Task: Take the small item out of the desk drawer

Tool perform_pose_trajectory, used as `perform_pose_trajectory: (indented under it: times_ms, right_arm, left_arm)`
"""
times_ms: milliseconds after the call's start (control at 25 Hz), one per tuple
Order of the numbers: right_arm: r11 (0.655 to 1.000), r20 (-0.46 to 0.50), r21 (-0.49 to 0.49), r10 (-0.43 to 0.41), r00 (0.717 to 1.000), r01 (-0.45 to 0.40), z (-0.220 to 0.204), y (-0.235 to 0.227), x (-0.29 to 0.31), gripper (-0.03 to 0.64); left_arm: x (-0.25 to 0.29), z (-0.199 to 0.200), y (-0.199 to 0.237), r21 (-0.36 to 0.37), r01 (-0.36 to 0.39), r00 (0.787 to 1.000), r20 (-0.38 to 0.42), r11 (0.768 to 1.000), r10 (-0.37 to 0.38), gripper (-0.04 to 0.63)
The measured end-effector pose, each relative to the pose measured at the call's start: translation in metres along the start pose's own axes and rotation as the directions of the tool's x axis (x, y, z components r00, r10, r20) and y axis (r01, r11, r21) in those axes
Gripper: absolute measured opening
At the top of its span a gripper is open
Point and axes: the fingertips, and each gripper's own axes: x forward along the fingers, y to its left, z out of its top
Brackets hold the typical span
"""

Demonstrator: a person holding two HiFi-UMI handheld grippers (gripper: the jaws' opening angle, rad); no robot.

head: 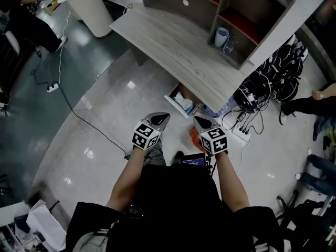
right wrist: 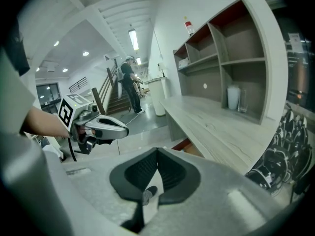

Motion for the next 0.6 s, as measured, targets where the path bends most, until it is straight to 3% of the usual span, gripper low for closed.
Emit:
perform_pose_trajectory:
  times_ms: [600]
  right_arm:
    - [0.985, -0.008, 0.087, -0.147, 0.989, 0.148, 0.034, -0.027, 0.037, 0.002]
  left_arm:
    - [0.047, 0.036, 0.056, 0.068, 0.192, 0.980, -0.059, 0.979, -0.189, 0.000]
